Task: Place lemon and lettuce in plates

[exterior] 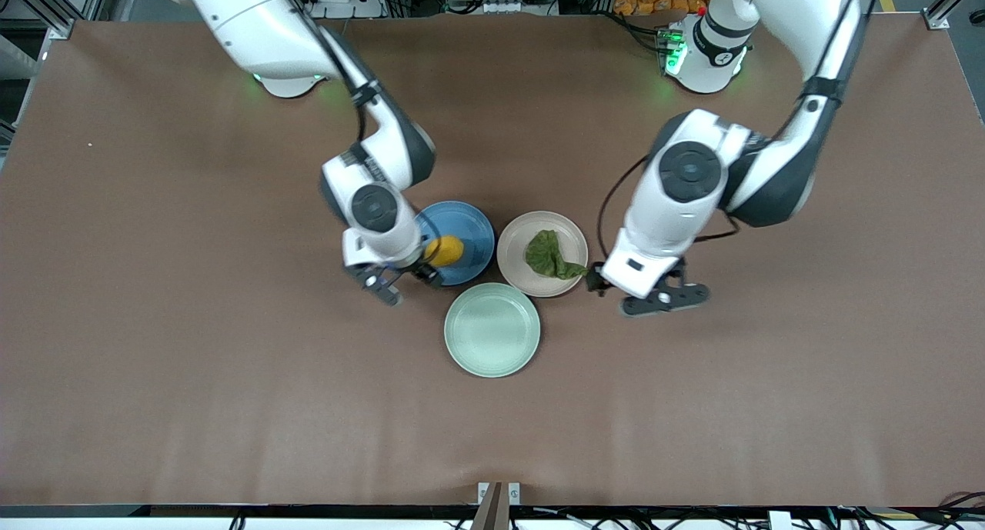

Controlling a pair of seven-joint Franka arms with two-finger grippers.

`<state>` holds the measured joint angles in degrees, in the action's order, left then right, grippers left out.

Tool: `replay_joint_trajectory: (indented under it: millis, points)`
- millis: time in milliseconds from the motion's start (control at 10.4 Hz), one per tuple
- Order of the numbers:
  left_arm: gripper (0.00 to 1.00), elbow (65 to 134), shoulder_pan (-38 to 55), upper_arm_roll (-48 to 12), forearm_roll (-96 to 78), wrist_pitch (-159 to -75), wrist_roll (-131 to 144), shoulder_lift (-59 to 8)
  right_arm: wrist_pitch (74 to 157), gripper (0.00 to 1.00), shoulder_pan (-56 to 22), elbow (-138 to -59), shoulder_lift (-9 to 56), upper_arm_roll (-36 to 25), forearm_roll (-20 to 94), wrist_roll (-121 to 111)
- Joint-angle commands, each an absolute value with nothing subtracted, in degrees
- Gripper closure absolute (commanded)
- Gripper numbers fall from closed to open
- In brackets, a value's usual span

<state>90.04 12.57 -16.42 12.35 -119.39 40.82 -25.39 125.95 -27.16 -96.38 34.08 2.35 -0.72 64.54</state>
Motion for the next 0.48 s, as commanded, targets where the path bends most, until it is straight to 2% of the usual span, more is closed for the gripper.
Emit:
replay_joint_trajectory:
  millis: [0, 192, 384]
  points:
    - [0.00, 89.65, 9.43, -17.22, 12.66, -117.07, 35.72, -23.04, 122.35, 0.00, -22.61, -96.59, 31.82, 3.08, -1.93, 56.72]
    - [0.00, 88.69, 7.48, -16.97, 7.32, -116.90, 30.96, -21.63, 122.17, 0.00, -17.25, -96.59, 31.64, 3.51, -1.23, 50.04]
    - [0.00, 88.68, 2.84, -17.31, 5.72, -112.97, 26.48, -18.91, 120.94, 0.00, -13.21, -96.77, 31.55, 3.43, -1.23, 43.19]
